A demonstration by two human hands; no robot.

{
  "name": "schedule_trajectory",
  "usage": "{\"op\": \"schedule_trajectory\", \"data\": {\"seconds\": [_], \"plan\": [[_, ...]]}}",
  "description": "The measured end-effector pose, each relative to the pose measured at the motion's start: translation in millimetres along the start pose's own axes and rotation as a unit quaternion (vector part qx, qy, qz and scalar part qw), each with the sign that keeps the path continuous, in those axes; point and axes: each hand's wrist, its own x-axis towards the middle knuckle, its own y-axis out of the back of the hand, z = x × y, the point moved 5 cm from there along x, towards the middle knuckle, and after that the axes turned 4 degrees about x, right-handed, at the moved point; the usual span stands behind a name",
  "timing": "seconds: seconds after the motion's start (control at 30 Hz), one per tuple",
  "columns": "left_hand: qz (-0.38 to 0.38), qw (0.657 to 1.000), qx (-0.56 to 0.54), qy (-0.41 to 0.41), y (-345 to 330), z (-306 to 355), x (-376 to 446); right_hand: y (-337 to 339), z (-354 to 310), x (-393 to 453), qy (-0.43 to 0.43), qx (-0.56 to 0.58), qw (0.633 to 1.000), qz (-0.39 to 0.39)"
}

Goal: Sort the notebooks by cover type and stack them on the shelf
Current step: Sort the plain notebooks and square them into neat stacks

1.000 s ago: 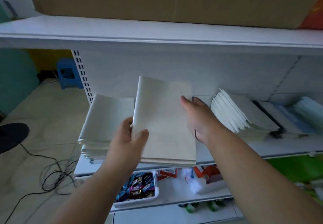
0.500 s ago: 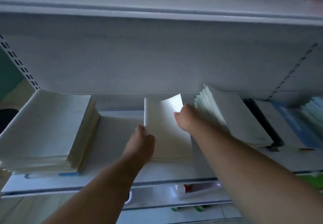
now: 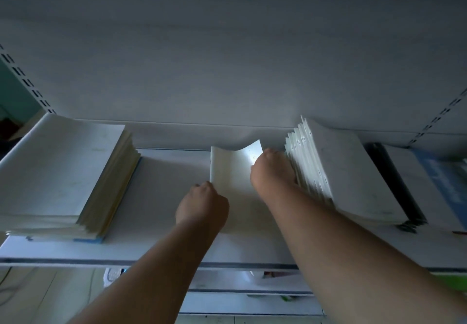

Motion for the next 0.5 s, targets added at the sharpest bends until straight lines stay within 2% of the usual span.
{"op": "schedule_trajectory", "data": {"seconds": [0.13,0.23,0.37,0.5], "plan": [[0.046,0.999,0.005,-0.021,14,-8,-9,9,-10,-18,0.035,0.039,0.998,0.033],[0.133,0.987,-0.086,-0.036,45,-30,-26,15,-37,-46,0.107,0.090,0.990,0.032],[0.237,0.947,-0.192,-0.100,98,-76,-62,26,-93,-98,0.179,0.195,0.964,0.028],[0.301,0.897,-0.303,-0.110,148,-141,-93,29,-159,-145,0.243,0.243,0.939,0.015]]}}
